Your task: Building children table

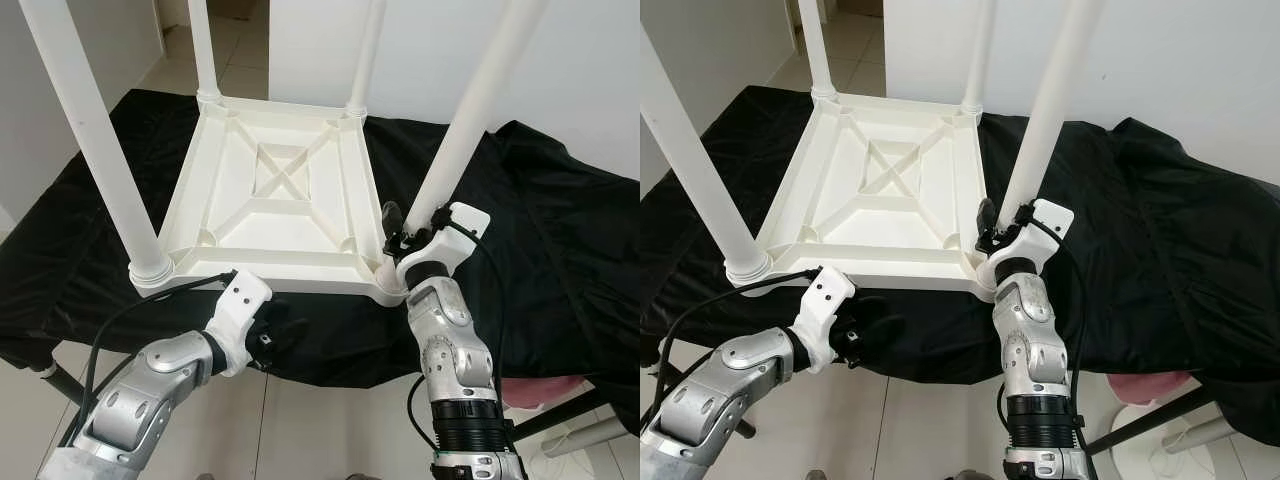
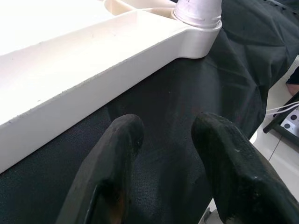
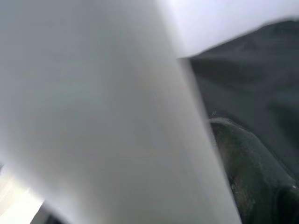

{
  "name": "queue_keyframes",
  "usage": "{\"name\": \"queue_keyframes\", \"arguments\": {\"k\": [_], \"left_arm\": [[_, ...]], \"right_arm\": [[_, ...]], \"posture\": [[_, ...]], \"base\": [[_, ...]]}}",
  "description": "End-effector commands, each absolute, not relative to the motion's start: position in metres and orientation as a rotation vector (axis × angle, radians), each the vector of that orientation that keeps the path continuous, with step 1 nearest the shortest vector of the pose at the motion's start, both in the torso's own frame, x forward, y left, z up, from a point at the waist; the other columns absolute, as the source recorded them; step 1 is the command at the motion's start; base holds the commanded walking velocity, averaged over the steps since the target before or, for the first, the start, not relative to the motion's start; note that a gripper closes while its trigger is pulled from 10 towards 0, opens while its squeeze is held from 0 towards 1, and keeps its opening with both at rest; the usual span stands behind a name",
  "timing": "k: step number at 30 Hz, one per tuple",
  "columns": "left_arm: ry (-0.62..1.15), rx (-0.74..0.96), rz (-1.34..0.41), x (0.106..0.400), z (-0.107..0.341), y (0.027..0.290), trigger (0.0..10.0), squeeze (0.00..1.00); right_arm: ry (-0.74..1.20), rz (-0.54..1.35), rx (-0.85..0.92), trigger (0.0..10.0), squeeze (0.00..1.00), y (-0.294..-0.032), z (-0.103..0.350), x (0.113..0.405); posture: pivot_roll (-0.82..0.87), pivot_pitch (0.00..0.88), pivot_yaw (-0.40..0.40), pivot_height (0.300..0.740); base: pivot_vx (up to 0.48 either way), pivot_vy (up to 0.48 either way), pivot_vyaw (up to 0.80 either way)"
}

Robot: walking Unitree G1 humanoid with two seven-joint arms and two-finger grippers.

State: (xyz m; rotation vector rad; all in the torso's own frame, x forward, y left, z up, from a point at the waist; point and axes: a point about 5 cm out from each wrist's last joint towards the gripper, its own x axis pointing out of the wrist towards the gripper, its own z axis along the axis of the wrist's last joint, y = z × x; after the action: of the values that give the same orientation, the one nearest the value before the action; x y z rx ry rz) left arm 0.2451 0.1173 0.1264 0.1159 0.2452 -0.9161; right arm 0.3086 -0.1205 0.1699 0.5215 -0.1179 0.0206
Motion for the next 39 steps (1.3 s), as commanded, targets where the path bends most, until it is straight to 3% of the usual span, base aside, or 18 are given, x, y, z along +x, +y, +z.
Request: {"name": "queue_keyframes", "arguments": {"k": [1, 7, 14, 15, 16, 17, 19, 29, 30, 34, 35, 39], "left_arm": [[0.255, 0.105, -1.032, 0.241, 0.125, 0.115, 10.0, 0.0], [0.255, 0.104, -1.021, 0.242, 0.123, 0.116, 10.0, 0.0], [0.241, 0.1, -1.005, 0.245, 0.125, 0.116, 10.0, 0.0], [0.24, 0.099, -1.004, 0.245, 0.125, 0.116, 10.0, 0.0], [0.24, 0.099, -1.004, 0.245, 0.125, 0.116, 10.0, 0.0], [0.237, 0.097, -1.004, 0.245, 0.125, 0.116, 10.0, 0.0], [0.233, 0.094, -1.003, 0.246, 0.126, 0.115, 10.0, 0.0], [0.225, 0.085, -1.002, 0.247, 0.126, 0.113, 10.0, 0.0], [0.223, 0.083, -1.002, 0.247, 0.126, 0.112, 10.0, 0.0], [0.221, 0.081, -1.001, 0.247, 0.126, 0.112, 10.0, 0.0], [0.22, 0.081, -0.999, 0.248, 0.126, 0.111, 10.0, 0.0], [0.216, 0.084, -0.995, 0.249, 0.126, 0.11, 10.0, 0.0]], "right_arm": [[-0.074, 0.027, 0.665, 10.0, 0.0, -0.106, 0.163, 0.303], [-0.068, 0.053, 0.702, 10.0, 0.0, -0.106, 0.165, 0.302], [-0.1, 0.072, 0.558, 10.0, 0.0, -0.108, 0.169, 0.301], [-0.117, 0.071, 0.471, 3.8, 0.0, -0.108, 0.171, 0.301], [-0.117, 0.071, 0.471, 3.8, 0.0, -0.108, 0.171, 0.301], [-0.145, 0.079, 0.339, 10.0, 0.0, -0.106, 0.174, 0.3], [-0.184, 0.086, 0.184, 10.0, 0.0, -0.104, 0.178, 0.299], [-0.195, 0.056, 0.062, 10.0, 0.0, -0.106, 0.176, 0.299], [-0.188, 0.043, 0.051, 4.0, 0.0, -0.108, 0.175, 0.299], [-0.182, 0.021, 0.037, 4.2, 0.0, -0.11, 0.173, 0.3], [-0.179, 0.019, 0.032, 10.0, 0.0, -0.11, 0.173, 0.3], [-0.167, 0.016, 0.035, 10.0, 0.0, -0.108, 0.17, 0.3]], "posture": [[0.04, 0.002, -0.076, 0.74], [0.04, 0.003, -0.076, 0.74], [0.04, 0.006, -0.078, 0.74], [0.04, 0.006, -0.078, 0.74], [0.04, 0.006, -0.078, 0.74], [0.04, 0.006, -0.079, 0.74], [0.03, 0.006, -0.081, 0.74], [0.03, 0.004, -0.083, 0.74], [0.03, 0.005, -0.084, 0.74], [0.03, 0.004, -0.084, 0.74], [0.03, 0.004, -0.084, 0.74], [0.03, 0.003, -0.084, 0.74]], "base": [[0.0, 0.0, 0.0], [0.0, 0.0, 0.0], [0.0, 0.0, 0.0], [0.0, 0.0, 0.0], [0.0, 0.0, 0.0], [0.0, 0.0, 0.0], [0.0, 0.0, 0.0], [0.0, 0.0, 0.0], [0.0, 0.0, 0.0], [0.0, 0.0, 0.0], [0.0, 0.0, 0.0], [0.0, 0.0, 0.0]]}}
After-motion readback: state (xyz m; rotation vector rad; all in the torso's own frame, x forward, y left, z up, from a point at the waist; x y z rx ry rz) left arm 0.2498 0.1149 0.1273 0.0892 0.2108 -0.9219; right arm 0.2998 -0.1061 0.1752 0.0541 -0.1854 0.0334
